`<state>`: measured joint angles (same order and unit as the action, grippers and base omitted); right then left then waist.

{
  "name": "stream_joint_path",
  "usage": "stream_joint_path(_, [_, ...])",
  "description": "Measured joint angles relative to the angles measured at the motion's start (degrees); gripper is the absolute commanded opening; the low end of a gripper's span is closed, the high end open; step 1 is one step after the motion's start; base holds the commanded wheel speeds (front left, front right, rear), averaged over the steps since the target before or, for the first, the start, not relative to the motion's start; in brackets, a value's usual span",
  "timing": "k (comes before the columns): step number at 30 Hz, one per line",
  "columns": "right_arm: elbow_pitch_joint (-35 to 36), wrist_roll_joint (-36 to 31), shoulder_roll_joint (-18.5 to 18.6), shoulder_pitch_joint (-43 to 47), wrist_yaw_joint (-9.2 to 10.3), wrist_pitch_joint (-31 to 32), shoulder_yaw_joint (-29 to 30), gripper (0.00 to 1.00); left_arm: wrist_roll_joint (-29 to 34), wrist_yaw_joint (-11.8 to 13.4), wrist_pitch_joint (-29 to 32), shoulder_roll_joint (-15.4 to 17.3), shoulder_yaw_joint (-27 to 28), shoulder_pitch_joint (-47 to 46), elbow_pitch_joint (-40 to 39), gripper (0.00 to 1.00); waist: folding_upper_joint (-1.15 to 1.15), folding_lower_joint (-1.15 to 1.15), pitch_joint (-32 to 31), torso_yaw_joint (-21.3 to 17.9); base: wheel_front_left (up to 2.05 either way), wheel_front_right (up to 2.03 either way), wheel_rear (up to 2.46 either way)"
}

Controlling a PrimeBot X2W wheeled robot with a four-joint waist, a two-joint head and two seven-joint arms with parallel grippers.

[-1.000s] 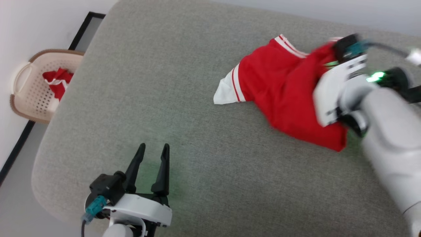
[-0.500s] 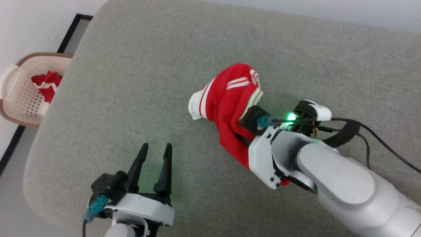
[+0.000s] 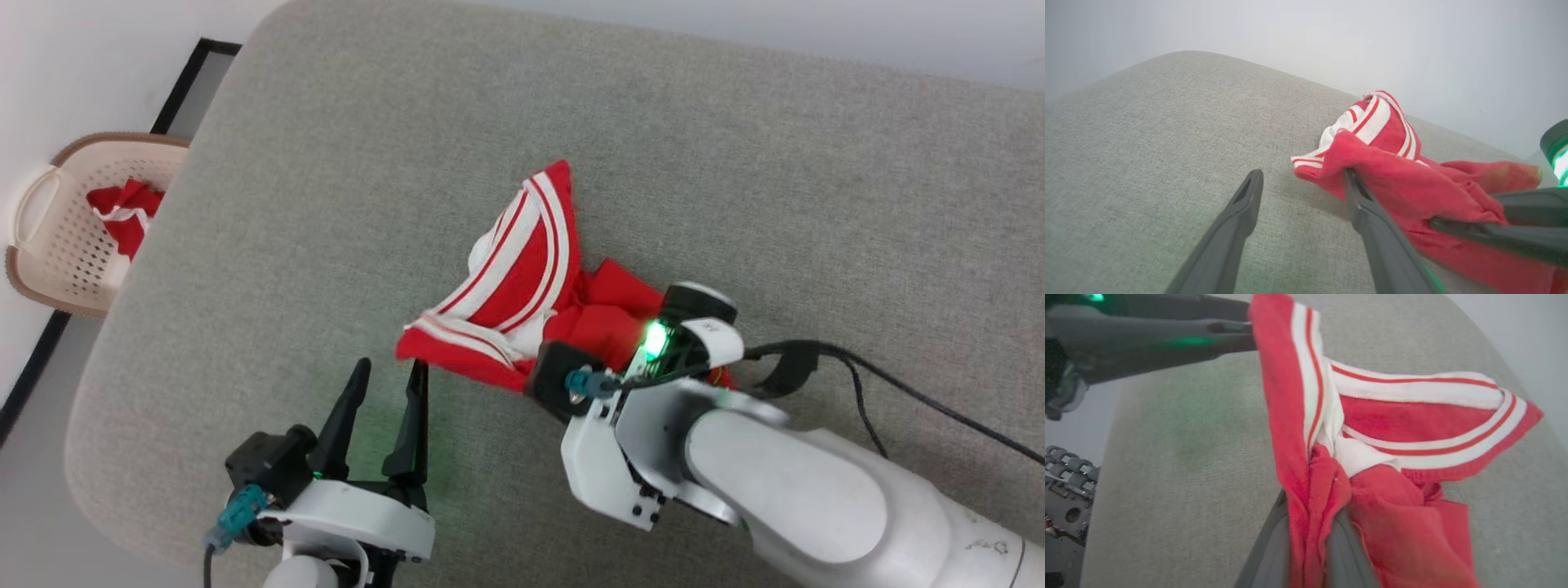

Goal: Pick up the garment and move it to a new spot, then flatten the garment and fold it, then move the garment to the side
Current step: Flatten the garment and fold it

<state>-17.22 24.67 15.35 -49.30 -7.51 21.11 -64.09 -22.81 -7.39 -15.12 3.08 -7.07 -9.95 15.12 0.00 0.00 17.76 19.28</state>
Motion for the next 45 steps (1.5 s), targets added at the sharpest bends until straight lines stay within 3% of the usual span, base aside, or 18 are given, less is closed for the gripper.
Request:
stream_joint_path(3, [-0.7,0.6,-0.1,0.0,0.00,-0.9,-1.1,0.00,-0.3,0.0,0.0,0.0,0.3,0.0,0.2,1.00,0.00,0.00,0.1,0.1,0.00,0.00,0.00])
stream_joint_path(4, [-0.8,0.9,0.0,0.0,0.00,-1.2,-1.0,0.18,-0.3,0.0,0.0,0.0,0.5,0.0,0.3,1.00,0.00,0.00,0.1,0.1,0.00,0.00,0.00])
stream_joint_path(5, [-0.8,1.3,-0.1,0.0,0.00,-1.5,-1.0,0.48,-0.3,0.0,0.0,-0.1,0.7,0.0,0.3,1.00,0.00,0.00,0.1,0.1,0.00,0.00,0.00])
stream_joint_path(6, [-0.7,1.7,-0.1,0.0,0.00,-1.5,-0.8,1.00,-0.3,0.0,0.0,-0.1,1.0,0.1,0.3,1.00,0.00,0.00,0.1,0.0,0.00,0.00,0.00])
stream_joint_path(14, [7.6,6.3,4.7,1.7,0.00,2.9,0.6,1.00,-0.9,0.0,0.0,-0.1,4.8,1.3,0.4,1.00,0.00,0.00,-1.1,0.2,0.00,0.00,0.00])
stream_joint_path(20, [13.8,6.5,7.5,1.7,0.00,5.7,4.0,1.00,-0.9,0.0,0.0,-0.1,4.7,2.2,0.6,1.00,0.00,0.00,-2.5,1.4,0.00,0.00,0.00])
stream_joint_path(25, [12.9,5.8,7.6,-1.0,-0.01,7.2,0.4,1.00,-1.6,0.0,0.0,-0.1,3.2,2.5,0.9,1.00,0.00,0.00,-3.4,3.1,0.00,0.00,0.00])
stream_joint_path(35, [3.4,9.0,6.9,-9.5,-0.01,8.2,-8.4,1.00,-4.3,0.0,0.0,-0.1,1.2,3.5,1.6,1.00,0.00,0.00,-4.3,7.0,0.00,0.00,0.00])
stream_joint_path(39, [1.1,9.4,5.8,-10.2,-0.01,10.4,-9.1,1.00,-5.0,0.0,0.0,-0.1,0.1,3.5,1.7,1.00,0.00,0.00,-4.3,8.2,0.00,0.00,0.00])
stream_joint_path(45, [3.0,6.4,4.5,-7.5,-0.01,16.3,-9.4,1.00,-6.6,0.3,0.0,-0.1,-1.4,3.2,1.6,1.00,0.00,0.00,-3.6,9.6,0.00,0.00,0.00])
